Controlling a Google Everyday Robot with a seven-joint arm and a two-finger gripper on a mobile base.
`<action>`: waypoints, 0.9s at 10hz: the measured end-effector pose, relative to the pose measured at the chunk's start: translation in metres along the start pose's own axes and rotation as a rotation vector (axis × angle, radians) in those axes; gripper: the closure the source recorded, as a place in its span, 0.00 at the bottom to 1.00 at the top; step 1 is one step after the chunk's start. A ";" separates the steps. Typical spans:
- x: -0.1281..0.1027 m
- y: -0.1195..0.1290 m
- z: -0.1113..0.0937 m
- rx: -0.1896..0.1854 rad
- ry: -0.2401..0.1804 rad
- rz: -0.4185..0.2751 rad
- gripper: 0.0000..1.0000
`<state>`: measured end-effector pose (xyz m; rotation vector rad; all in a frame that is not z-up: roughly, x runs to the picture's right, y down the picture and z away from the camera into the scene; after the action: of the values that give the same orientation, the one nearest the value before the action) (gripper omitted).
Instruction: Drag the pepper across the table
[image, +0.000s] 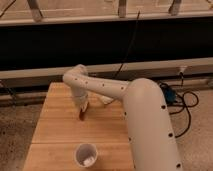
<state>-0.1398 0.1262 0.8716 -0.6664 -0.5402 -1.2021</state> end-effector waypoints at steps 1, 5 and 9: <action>-0.001 -0.001 -0.001 -0.002 -0.001 -0.003 0.97; -0.010 0.002 -0.003 -0.011 -0.005 -0.014 0.97; -0.020 -0.007 -0.004 -0.017 -0.010 -0.026 0.97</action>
<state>-0.1516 0.1354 0.8557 -0.6815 -0.5491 -1.2293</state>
